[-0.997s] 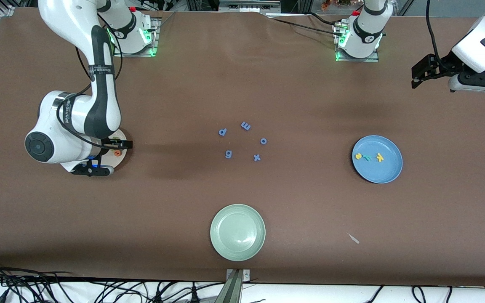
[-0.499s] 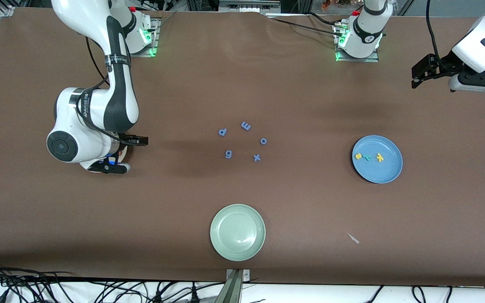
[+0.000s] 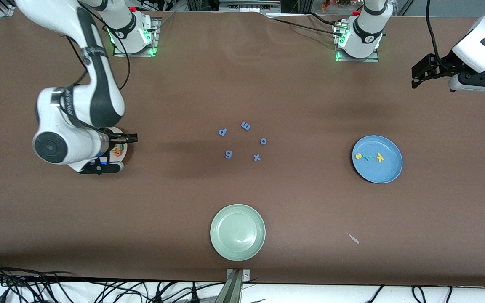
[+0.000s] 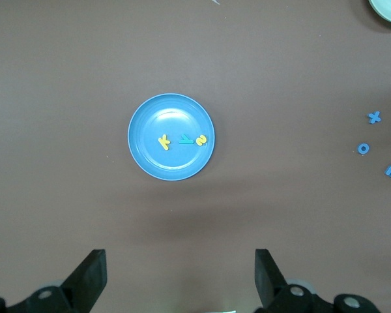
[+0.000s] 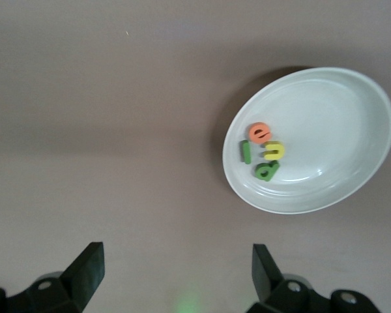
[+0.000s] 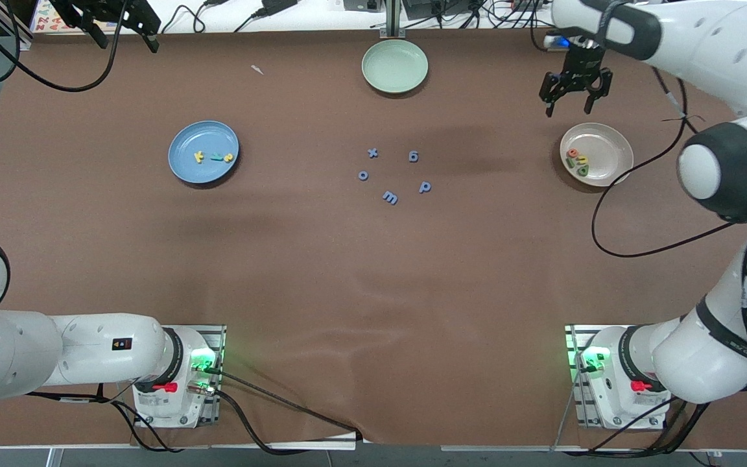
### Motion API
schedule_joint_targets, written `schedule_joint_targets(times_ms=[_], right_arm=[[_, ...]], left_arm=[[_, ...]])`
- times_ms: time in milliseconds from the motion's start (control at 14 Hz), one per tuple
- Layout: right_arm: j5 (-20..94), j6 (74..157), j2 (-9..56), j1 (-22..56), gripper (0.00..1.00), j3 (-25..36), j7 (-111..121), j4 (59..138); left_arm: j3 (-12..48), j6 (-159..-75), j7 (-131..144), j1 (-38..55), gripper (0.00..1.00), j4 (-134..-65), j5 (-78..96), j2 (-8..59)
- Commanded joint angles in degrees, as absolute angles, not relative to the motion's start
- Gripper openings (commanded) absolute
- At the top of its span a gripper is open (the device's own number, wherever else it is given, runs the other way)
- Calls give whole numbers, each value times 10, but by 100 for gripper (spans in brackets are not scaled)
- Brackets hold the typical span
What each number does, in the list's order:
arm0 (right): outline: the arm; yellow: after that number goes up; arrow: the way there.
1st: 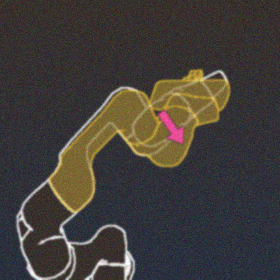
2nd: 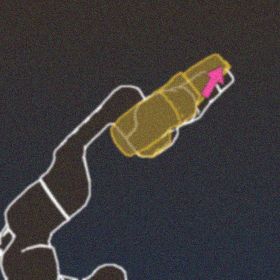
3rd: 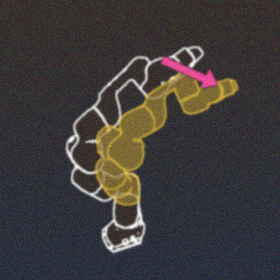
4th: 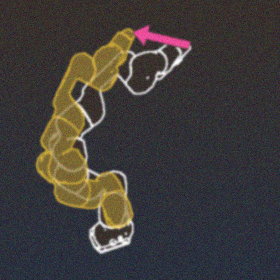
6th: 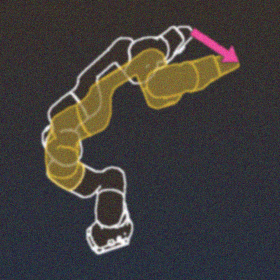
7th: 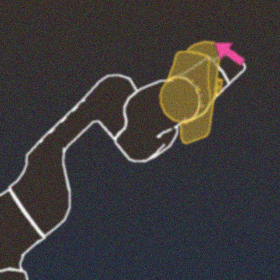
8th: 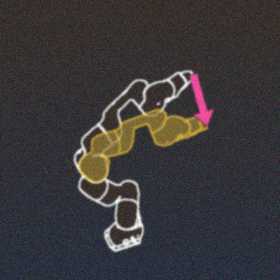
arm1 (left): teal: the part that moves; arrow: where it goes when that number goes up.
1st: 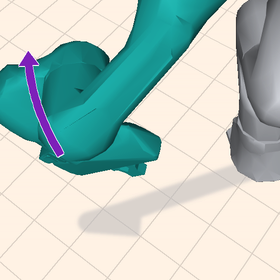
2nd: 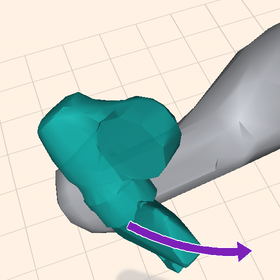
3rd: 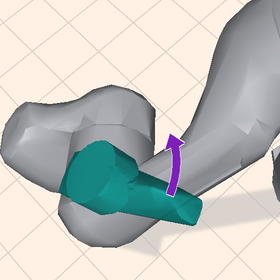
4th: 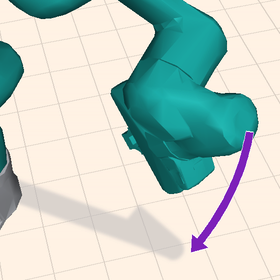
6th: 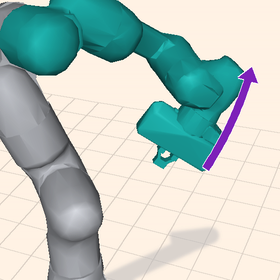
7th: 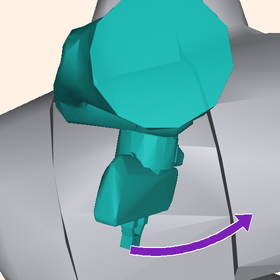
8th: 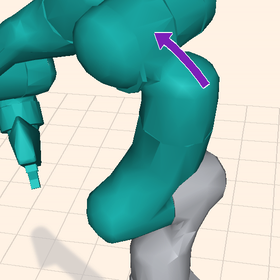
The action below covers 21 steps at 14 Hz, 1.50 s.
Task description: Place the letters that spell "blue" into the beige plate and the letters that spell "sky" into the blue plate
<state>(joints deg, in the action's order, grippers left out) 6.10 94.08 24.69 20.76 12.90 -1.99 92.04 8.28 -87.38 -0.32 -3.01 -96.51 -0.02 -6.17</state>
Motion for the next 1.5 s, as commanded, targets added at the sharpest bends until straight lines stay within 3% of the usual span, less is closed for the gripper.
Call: schedule_joint_targets(times_ms=[0,356,570,1425], right_arm=[[33,933,182,128,100,47,-25,934],[25,917,41,89,100,45,-19,967],[-3,890,-8,63,100,46,-20,962],[-4,889,-22,42,100,48,-22,951]], left_arm=[[84,-860,4,-28,100,-947,-15,-54],[84,-859,4,-27,100,-947,-15,-54],[85,-859,4,-27,100,-947,-15,-54],[85,-859,4,-27,100,-944,-15,-54]])
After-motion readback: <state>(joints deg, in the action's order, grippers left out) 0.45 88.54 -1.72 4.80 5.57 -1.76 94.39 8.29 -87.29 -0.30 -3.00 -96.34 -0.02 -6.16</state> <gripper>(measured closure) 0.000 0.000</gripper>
